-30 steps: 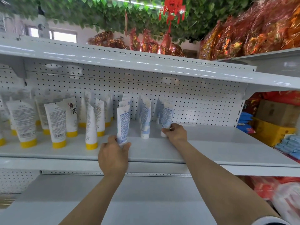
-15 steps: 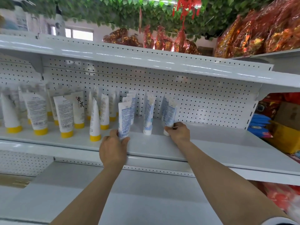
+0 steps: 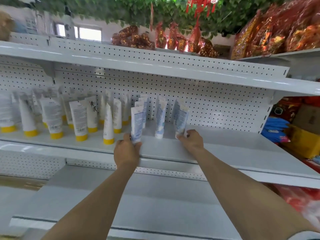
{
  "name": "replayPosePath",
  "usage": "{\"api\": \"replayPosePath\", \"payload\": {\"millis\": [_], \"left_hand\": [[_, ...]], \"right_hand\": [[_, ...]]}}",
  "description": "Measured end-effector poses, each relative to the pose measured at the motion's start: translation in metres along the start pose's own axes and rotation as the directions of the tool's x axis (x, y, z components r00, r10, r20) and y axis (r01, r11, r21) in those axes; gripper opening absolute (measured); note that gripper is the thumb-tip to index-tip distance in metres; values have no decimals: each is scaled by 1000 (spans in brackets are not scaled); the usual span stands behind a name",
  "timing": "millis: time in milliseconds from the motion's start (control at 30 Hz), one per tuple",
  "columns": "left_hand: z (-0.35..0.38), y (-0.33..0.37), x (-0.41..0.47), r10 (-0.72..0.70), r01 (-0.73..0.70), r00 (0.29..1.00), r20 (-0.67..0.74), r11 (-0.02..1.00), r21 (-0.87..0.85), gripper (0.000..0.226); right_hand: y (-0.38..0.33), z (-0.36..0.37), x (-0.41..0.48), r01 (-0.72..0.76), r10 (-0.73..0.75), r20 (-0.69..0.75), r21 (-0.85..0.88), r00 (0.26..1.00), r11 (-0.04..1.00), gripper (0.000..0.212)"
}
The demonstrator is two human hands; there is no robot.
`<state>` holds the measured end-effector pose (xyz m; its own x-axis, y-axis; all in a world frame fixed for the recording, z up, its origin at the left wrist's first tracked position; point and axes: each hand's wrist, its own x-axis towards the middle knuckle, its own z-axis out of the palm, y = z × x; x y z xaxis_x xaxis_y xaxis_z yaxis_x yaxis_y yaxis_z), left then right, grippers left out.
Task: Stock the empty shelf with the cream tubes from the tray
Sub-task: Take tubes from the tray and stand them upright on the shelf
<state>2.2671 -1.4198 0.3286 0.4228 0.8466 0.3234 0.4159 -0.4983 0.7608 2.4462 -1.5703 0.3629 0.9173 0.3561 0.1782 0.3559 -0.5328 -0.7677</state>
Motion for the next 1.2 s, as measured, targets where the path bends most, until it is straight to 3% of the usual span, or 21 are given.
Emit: {"api": "replayPosePath", "payload": {"millis": [133, 200, 367, 567, 867, 1200], "left_hand": [[-19, 10, -21, -59, 70, 995, 86, 987, -141, 67], [-30, 19, -43, -23, 36, 995, 97, 991, -131, 74], [-45, 55, -106, 211, -208, 970, 124, 978, -33, 75], [-39, 111, -176, 472, -491, 846, 248, 871, 17, 72], [20, 196, -269, 653, -661, 699, 293, 746, -87, 58], [209, 228, -353, 641, -685, 617, 457, 723, -91, 52]], "right_hand": [[0, -36, -44, 30, -29, 11, -122, 1000, 992, 74], [-2, -60, -72, 41, -43, -9, -173, 999, 984, 70], [-3, -125, -144, 93, -117, -34, -411, 993, 907, 65], [13, -204, -218, 76, -201, -93, -711, 975, 699, 64], [96, -289, -266, -107, -89, -235, -706, 968, 700, 60], [275, -337, -219, -191, 74, -196, -690, 978, 698, 60]]}}
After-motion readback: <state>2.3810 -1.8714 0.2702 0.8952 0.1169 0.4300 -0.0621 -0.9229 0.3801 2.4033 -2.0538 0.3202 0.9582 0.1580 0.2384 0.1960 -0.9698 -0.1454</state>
